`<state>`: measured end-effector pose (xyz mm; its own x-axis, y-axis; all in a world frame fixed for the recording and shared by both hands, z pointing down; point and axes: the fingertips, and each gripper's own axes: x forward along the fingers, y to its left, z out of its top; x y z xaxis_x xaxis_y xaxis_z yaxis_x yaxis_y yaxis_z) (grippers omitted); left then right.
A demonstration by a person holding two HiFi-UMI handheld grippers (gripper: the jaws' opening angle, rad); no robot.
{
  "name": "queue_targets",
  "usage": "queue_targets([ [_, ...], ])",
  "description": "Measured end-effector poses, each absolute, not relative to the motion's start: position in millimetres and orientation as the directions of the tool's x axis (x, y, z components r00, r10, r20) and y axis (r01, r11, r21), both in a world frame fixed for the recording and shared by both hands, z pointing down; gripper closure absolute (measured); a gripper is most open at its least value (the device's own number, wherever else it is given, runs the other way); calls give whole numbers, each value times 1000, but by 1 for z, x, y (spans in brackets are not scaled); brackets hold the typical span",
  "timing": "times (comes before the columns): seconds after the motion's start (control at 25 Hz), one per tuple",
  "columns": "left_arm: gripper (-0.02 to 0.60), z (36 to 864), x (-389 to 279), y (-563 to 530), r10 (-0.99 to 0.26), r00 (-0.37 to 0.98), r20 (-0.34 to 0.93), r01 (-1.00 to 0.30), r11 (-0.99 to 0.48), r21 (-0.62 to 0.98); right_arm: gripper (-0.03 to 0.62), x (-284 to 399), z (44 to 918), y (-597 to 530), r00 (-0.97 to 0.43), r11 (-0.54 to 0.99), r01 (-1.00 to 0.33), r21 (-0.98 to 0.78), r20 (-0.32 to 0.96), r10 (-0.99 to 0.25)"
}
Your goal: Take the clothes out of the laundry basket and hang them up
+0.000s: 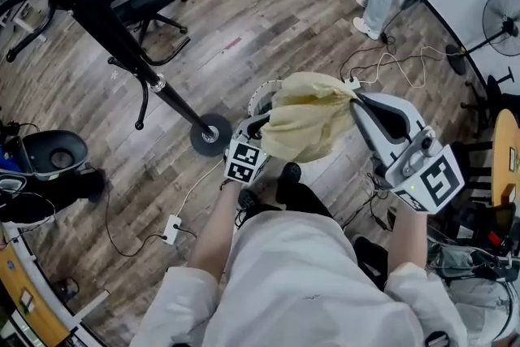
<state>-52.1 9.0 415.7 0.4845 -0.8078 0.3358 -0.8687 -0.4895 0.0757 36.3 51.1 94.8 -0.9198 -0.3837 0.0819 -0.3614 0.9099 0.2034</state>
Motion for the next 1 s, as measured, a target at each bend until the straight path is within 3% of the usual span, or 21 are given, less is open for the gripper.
queue_targets([
  [0.44, 558, 375, -92, 10, -902, 350, 253, -936, -347, 61, 577, 79, 96, 36, -892, 886, -434, 160, 59, -448],
  [1.0, 558, 272, -164, 49, -977, 192, 88, -981, -192, 3, 577, 58, 122, 21, -886, 885, -448, 126, 66, -458],
])
